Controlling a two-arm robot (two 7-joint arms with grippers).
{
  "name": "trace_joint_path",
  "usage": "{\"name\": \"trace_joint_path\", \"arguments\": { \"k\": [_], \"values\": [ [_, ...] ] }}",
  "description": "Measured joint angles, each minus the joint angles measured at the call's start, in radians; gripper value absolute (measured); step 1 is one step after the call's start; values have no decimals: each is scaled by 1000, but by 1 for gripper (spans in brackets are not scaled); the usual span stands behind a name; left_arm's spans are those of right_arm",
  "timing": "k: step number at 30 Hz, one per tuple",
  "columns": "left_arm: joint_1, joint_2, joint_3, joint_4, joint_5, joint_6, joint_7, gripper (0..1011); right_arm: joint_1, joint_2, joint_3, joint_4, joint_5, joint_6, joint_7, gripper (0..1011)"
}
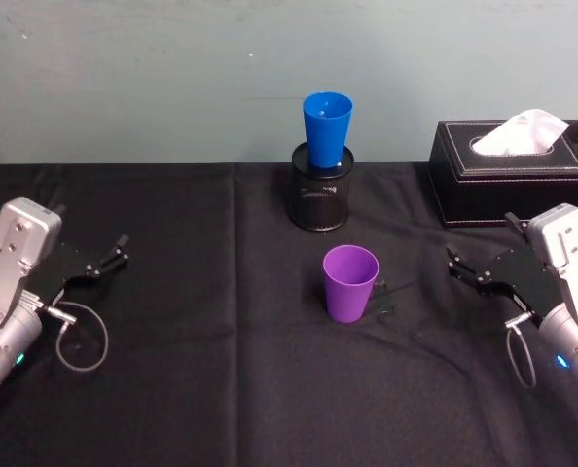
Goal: Pick up one cup with a gripper and tap it against the other cup.
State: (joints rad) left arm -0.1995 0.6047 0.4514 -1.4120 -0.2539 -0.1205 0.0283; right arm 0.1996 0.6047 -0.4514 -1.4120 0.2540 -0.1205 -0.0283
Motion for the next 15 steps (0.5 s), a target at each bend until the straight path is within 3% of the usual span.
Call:
{"name": "trace_joint_path", "arguments": {
  "k": [15],
  "values": [
    [0, 0, 0, 0, 0, 0, 0, 1000, 0, 0, 0, 0, 0, 0, 0, 1000]
  ]
}}
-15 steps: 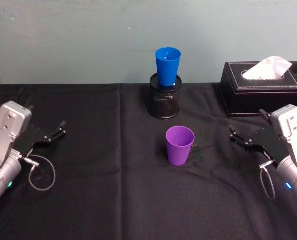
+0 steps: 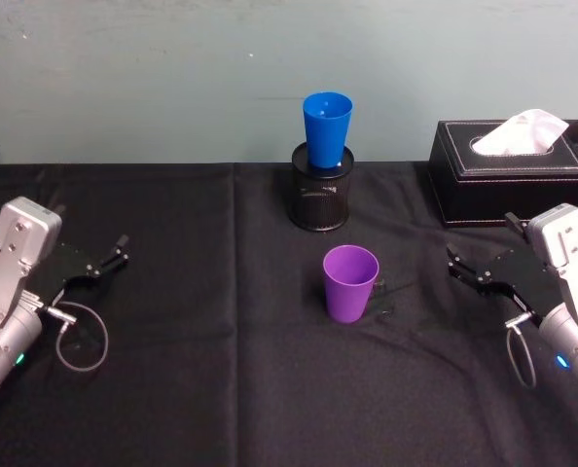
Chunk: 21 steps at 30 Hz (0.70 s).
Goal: Pick up one cup with a gripper and tap it against the other cup.
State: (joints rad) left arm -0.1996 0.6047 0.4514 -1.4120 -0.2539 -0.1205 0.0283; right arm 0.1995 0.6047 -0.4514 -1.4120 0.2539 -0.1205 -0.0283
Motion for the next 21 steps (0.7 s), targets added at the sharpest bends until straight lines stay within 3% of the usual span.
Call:
{"name": "trace_joint_path", "arguments": {
  "k": [21],
  "values": [
    [0, 0, 0, 0, 0, 0, 0, 1000, 0, 0, 0, 0, 0, 0, 0, 1000]
  ]
}}
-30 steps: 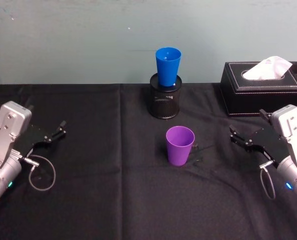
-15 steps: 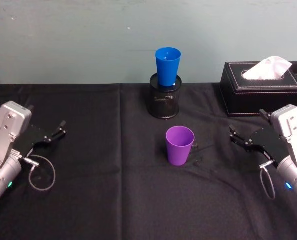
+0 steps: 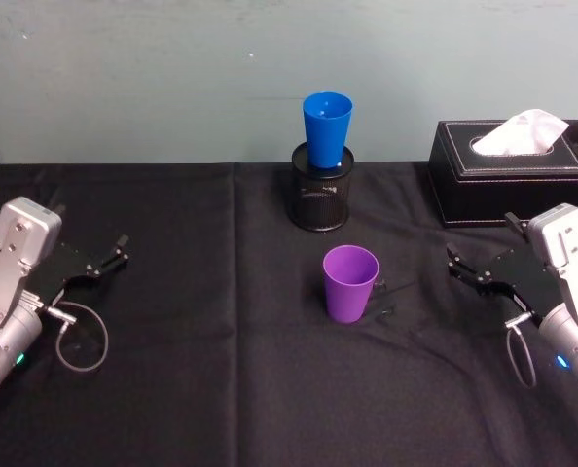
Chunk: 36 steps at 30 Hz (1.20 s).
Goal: Pick up one cup with a gripper and tap it against the other cup.
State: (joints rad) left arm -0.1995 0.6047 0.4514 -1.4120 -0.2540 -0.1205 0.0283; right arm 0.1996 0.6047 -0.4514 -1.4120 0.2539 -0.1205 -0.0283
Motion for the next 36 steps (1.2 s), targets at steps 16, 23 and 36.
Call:
{"name": "trace_joint_path", "arguments": {
  "k": [16, 23, 36],
  "values": [
    [0, 0, 0, 0, 0, 0, 0, 1000, 0, 0, 0, 0, 0, 0, 0, 1000],
    [0, 0, 0, 0, 0, 0, 0, 1000, 0, 0, 0, 0, 0, 0, 0, 1000],
    [0, 0, 0, 0, 0, 0, 0, 1000, 0, 0, 0, 0, 0, 0, 0, 1000]
  ]
}}
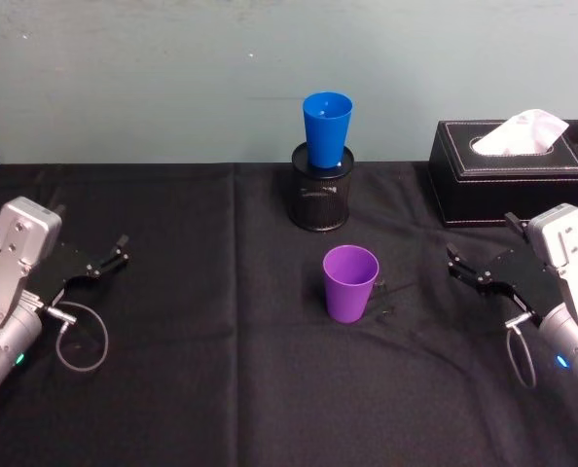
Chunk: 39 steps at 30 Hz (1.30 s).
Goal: Pick up one cup with a gripper and tap it against the other cup.
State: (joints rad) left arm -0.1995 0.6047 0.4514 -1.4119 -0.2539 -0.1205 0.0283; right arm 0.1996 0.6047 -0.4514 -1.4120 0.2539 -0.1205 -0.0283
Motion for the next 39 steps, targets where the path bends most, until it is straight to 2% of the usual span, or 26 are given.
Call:
{"name": "trace_joint_path", "arguments": {
  "k": [12, 17, 22, 26, 32, 35, 39],
  "values": [
    [0, 0, 0, 0, 0, 0, 0, 1000, -1, 0, 4, -1, -1, -2, 4, 1000],
    [0, 0, 0, 0, 0, 0, 0, 1000, -20, -1, 30, -33, -1, -20, 15, 1000],
    [0, 0, 0, 0, 0, 0, 0, 1000, -46, 5, 61, -81, 30, -32, 39, 1000],
    [0, 0, 0, 0, 0, 0, 0, 1000, -72, 21, 84, -117, 89, -45, 106, 1000],
    [0, 0, 0, 0, 0, 0, 0, 1000, -114, 52, 97, -157, 239, -45, 315, 1000],
    [0, 0, 0, 0, 0, 0, 0, 1000, -124, 52, 89, -161, 280, -33, 387, 1000],
    [0, 0, 0, 0, 0, 0, 0, 1000, -125, 43, 73, -149, 297, -17, 436, 1000]
  ]
}}
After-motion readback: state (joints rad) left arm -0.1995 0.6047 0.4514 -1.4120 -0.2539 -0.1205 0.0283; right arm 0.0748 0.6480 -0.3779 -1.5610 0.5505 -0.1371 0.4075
